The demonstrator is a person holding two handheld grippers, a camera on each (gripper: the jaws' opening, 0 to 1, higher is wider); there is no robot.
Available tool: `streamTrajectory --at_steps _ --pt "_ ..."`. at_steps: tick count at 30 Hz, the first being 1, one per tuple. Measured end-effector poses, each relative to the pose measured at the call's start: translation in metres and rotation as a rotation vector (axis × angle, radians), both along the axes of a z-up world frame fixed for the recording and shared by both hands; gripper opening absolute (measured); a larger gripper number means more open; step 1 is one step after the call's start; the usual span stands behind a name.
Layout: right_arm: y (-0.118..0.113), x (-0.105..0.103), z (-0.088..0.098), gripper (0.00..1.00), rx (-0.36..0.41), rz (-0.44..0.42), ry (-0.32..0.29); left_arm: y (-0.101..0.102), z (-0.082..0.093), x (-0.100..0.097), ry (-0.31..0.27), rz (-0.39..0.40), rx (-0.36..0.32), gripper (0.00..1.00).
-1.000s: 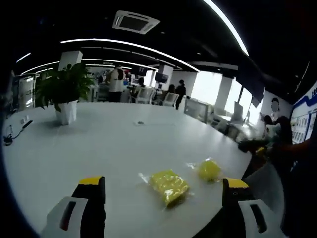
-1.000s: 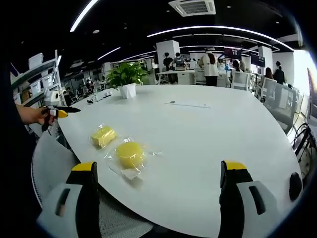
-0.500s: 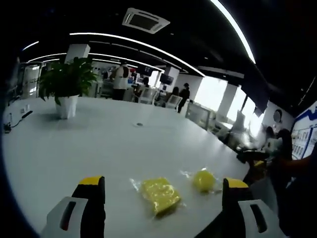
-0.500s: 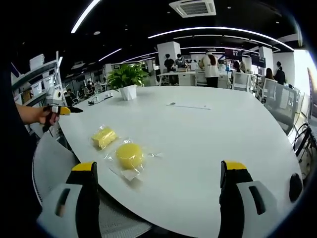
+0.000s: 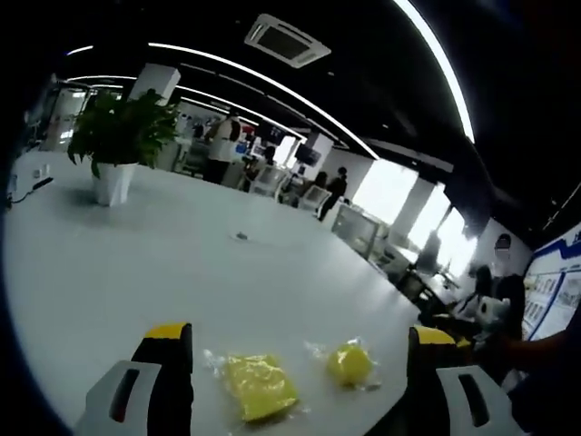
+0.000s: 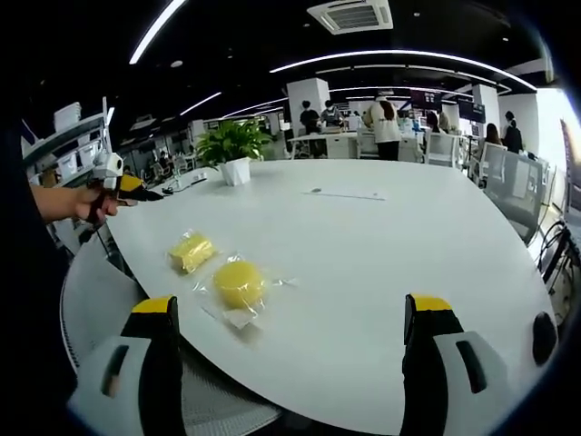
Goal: Compare the silicone blocks by pressing each to a similar depth, holding the contact briefly, and releasing to observe deformation and rebound differences across the visible hardness samples.
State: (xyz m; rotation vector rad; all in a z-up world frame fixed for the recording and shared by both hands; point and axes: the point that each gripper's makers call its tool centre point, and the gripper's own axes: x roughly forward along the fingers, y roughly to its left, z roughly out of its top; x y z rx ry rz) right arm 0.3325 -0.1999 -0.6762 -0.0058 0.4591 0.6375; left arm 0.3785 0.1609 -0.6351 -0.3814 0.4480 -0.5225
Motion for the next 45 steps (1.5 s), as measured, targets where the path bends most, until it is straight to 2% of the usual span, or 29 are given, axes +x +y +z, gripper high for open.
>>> streamTrajectory --at_steps 3,8,16,26,34,45 --pt "0.0 0.0 0.0 0.96 -0.003 0.004 -0.002 -0.01 0.0 0.001 0.014 -0.017 0.0 1.0" --pt "-0.004 0.0 0.002 0.96 -0.002 -0.005 -0.006 -0.03 -0.001 0.005 0.058 -0.048 -0.06 1.0" --pt "-0.007 -0.001 0.002 0.96 0.002 -0.014 -0.003 -0.061 -0.003 0.014 0.067 -0.114 -0.052 1.0" --pt "-0.01 -0.002 0.001 0.96 0.008 -0.03 -0.004 -0.102 -0.024 0.025 0.133 -0.187 -0.068 1.0" --pt "-0.012 -0.005 -0.001 0.96 0.016 -0.046 0.001 -0.114 -0.05 0.032 0.202 -0.21 -0.064 1.0" --pt "-0.014 -0.01 -0.004 0.96 0.008 -0.052 0.012 -0.123 -0.075 0.043 0.309 -0.174 -0.14 0.96"
